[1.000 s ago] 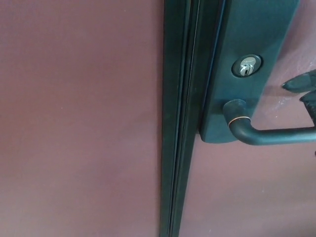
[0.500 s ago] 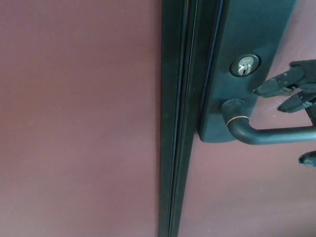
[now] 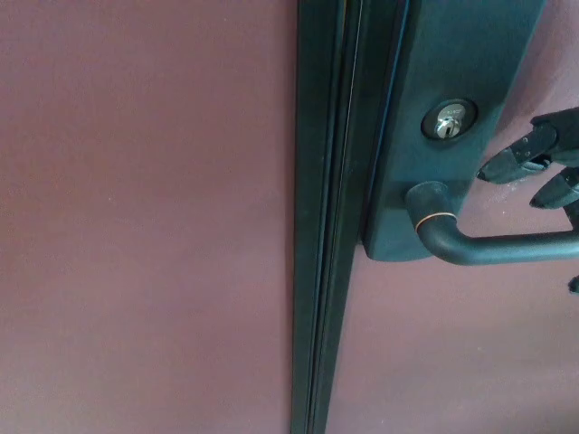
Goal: The robot walks towards the door handle and put its right hand on it and twist the handle
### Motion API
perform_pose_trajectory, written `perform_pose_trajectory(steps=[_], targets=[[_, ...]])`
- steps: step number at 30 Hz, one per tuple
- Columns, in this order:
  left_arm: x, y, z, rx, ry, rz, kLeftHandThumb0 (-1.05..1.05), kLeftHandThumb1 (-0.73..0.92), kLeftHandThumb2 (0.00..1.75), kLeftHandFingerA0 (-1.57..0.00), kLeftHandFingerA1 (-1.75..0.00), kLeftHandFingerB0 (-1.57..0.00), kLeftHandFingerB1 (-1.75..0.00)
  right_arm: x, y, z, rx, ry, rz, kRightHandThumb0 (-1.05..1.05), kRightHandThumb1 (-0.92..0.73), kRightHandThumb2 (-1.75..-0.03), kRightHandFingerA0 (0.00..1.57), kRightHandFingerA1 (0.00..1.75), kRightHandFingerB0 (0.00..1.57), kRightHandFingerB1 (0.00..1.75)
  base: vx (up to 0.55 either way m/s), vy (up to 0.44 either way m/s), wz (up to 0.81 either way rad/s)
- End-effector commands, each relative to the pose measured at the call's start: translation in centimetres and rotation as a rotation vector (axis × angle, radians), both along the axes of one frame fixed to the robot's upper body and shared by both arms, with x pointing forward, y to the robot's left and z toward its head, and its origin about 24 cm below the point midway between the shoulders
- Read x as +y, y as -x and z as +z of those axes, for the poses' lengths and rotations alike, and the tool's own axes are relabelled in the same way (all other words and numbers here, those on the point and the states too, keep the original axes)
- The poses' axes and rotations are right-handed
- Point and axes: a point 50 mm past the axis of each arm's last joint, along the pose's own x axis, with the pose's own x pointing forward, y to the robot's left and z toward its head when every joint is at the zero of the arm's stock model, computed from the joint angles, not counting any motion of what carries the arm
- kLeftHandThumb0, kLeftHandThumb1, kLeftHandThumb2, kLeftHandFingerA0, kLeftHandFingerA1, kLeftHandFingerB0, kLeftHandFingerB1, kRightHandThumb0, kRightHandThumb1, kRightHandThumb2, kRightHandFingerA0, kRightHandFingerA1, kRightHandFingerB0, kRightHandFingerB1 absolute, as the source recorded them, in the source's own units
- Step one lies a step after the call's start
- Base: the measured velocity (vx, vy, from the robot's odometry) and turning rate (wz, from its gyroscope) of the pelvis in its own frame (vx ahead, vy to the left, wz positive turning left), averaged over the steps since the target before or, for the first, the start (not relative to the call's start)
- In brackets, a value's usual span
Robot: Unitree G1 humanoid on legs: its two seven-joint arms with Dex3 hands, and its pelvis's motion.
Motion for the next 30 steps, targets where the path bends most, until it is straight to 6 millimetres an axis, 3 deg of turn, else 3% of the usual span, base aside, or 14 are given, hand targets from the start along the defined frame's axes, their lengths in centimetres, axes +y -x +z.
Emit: perform_pose_trajectory(steps=[1,10,30], targets=[[0.2,0.4,0.0,0.019,0.0,-0.004,-0.25,0.53,0.56,-0.78,-0.68,-0.6,-0.62,0.0,-0.1,0.2,0.02,0.073,0.001,-0.51,-0.42,-0.78,0.39,0.53,0.29,0.46,0.0,0.0,0.0],[0.2,0.5,0.0,0.015,0.004,0.011,-0.25,0.53,0.56,-0.78,-0.68,-0.61,-0.62,0.0,-0.3,0.0,0.036,0.125,-0.002,-0.52,-0.42,-0.78,0.39,0.53,0.3,0.46,0.0,0.0,0.0],[0.2,0.5,0.0,0.012,0.007,0.009,-0.24,0.52,0.57,-0.77,-0.68,-0.61,-0.63,2.4,-1.1,-2.7,0.182,0.168,0.075,-0.52,-0.43,-0.79,0.39,0.53,0.3,0.46,0.0,0.0,0.0]])
